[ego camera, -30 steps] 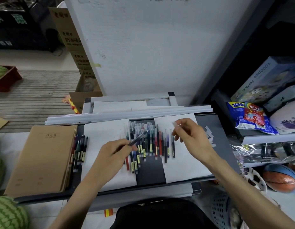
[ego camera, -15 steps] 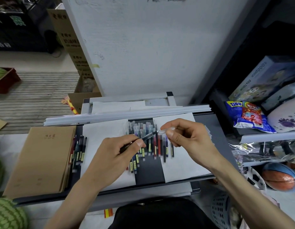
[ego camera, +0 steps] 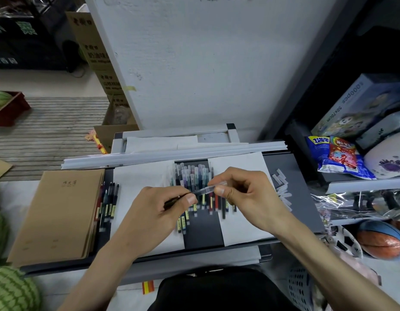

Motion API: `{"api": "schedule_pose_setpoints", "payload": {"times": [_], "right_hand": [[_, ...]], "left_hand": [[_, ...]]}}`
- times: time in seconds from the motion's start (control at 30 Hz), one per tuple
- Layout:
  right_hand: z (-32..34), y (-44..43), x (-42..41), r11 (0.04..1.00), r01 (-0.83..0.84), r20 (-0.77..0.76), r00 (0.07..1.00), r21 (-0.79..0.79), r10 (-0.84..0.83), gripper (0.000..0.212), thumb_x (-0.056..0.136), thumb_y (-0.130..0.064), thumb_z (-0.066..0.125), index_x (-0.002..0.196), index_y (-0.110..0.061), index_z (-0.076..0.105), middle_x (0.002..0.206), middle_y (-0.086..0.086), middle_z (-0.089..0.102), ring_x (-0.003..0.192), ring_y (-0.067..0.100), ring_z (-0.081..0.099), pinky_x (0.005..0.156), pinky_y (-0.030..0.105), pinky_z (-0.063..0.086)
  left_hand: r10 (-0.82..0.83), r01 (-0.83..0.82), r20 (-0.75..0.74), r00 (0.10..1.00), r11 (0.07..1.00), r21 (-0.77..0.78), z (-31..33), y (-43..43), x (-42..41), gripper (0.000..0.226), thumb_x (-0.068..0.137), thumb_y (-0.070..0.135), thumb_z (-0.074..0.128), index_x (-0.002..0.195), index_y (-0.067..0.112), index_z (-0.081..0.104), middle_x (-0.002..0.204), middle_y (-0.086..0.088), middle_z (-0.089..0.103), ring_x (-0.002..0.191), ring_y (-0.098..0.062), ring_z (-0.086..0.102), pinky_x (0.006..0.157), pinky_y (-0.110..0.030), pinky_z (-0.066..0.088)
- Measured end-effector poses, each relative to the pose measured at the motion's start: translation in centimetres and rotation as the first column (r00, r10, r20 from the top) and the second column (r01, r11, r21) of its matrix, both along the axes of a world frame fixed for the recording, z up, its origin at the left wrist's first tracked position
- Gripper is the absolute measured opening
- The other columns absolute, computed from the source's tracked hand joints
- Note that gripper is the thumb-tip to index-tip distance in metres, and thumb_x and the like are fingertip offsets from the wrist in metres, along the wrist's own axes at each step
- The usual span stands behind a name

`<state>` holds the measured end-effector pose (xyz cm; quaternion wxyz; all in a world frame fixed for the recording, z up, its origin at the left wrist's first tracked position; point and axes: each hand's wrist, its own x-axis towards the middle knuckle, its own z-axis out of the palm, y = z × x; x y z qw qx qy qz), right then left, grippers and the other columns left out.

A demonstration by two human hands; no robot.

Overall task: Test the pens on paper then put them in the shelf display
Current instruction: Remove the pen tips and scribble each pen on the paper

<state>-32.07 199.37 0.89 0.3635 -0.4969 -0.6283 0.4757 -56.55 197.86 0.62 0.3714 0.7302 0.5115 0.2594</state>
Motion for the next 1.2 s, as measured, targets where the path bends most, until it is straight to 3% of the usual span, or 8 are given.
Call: {"api": "schedule_pose_setpoints", "payload": {"times": [0.2, 0.3, 0.4, 0.6, 0.73, 0.93, 1.07, 1.2], "right_hand": [[-2.0, -0.1, -0.1, 0.993, 0.095, -0.119, 0.988, -0.069, -0.103, 0.012, 0.095, 0.003, 0.069, 0.094, -0.004, 0.078, 0.056, -0.003, 0.054, 0.051, 0.010, 0.046, 0.052, 0.018, 0.041], [-2.7, -0.3, -0.1, 0.988, 0.116, -0.181, 0.974, -0.101, -0.133, 0.009, 0.092, -0.010, 0.070, 0.091, -0.007, 0.078, 0.057, -0.003, 0.056, 0.052, 0.012, 0.046, 0.053, 0.021, 0.041], [-3.6, -0.4, 0.1, 0.982, 0.131, -0.207, 0.966, -0.134, -0.157, 0.013, 0.088, -0.017, 0.069, 0.087, -0.008, 0.078, 0.058, -0.003, 0.057, 0.052, 0.013, 0.046, 0.052, 0.023, 0.040], [-5.1, -0.9, 0.0, 0.970, 0.150, -0.241, 0.951, -0.194, -0.195, 0.022, 0.089, -0.019, 0.066, 0.087, 0.001, 0.074, 0.057, 0.003, 0.053, 0.053, 0.017, 0.042, 0.052, 0.022, 0.036], [-5.5, -1.4, -1.2, 0.945, 0.127, -0.370, 0.898, -0.301, -0.238, 0.036, 0.094, -0.031, 0.067, 0.085, 0.004, 0.068, 0.064, 0.012, 0.058, 0.055, 0.020, 0.045, 0.053, 0.025, 0.036], [-7.8, -1.2, -2.7, 0.906, 0.196, -0.243, 0.922, -0.376, -0.300, 0.028, 0.101, -0.023, 0.068, 0.089, 0.001, 0.073, 0.069, 0.014, 0.066, 0.066, 0.024, 0.057, 0.060, 0.030, 0.046], [-10.2, 0.0, -0.6, 0.856, 0.275, -0.156, 0.914, -0.438, -0.373, 0.022, 0.103, -0.015, 0.063, 0.095, 0.004, 0.071, 0.085, 0.020, 0.078, 0.072, 0.035, 0.071, 0.059, 0.037, 0.050], [-12.5, 1.7, 3.4, 0.827, 0.375, 0.065, 0.921, -0.418, -0.384, 0.023, 0.101, -0.020, 0.067, 0.090, 0.000, 0.070, 0.082, 0.014, 0.079, 0.065, 0.032, 0.074, 0.056, 0.032, 0.050]], "left_hand": [[0.012, -0.012, 0.000, 1.000, 0.999, 0.049, -1.1, 0.1, 1.6, 0.036, 0.103, 0.042, 0.052, 0.078, 0.020, 0.067, 0.058, 0.005, 0.047, 0.054, -0.015, 0.041, 0.054, -0.025, 0.031], [0.031, -0.033, 0.024, 0.999, 0.998, 0.056, -1.9, 0.1, 2.2, 0.032, 0.102, 0.038, 0.054, 0.076, 0.026, 0.067, 0.056, 0.012, 0.049, 0.052, -0.012, 0.046, 0.054, -0.018, 0.029], [0.013, -0.014, 0.015, 1.000, 0.997, 0.069, -2.8, 0.0, 2.5, 0.029, 0.102, 0.038, 0.053, 0.075, 0.034, 0.062, 0.056, 0.010, 0.047, 0.050, -0.015, 0.043, 0.052, -0.024, 0.031], [0.057, -0.033, -0.114, 0.992, 0.980, 0.198, -4.5, -1.0, 3.1, 0.041, 0.104, 0.047, 0.044, 0.083, 0.021, 0.069, 0.054, 0.001, 0.049, 0.050, -0.021, 0.042, 0.051, -0.032, 0.031], [0.120, -0.121, 0.016, 0.993, 0.987, 0.108, -5.0, -1.0, 4.3, 0.043, 0.103, 0.052, 0.045, 0.085, 0.022, 0.069, 0.056, 0.000, 0.053, 0.053, -0.023, 0.050, 0.051, -0.038, 0.040], [0.127, -0.126, 0.016, 0.992, 0.990, -0.062, -7.1, -0.5, 4.6, 0.034, 0.107, 0.050, 0.050, 0.083, 0.031, 0.064, 0.063, 0.002, 0.056, 0.059, -0.019, 0.054, 0.057, -0.037, 0.046], [0.091, -0.137, -0.207, 0.974, 0.967, -0.217, -9.9, -0.2, 1.1, 0.050, 0.105, 0.059, 0.043, 0.074, 0.022, 0.054, 0.064, 0.005, 0.059, 0.055, -0.008, 0.053, 0.055, -0.025, 0.040], [0.297, -0.382, -0.408, 0.863, 0.913, -0.143, -12.7, 0.8, -4.3, 0.025, 0.105, 0.038, 0.056, 0.093, 0.021, 0.070, 0.080, 0.008, 0.070, 0.069, -0.010, 0.064, 0.063, -0.028, 0.048]]}}
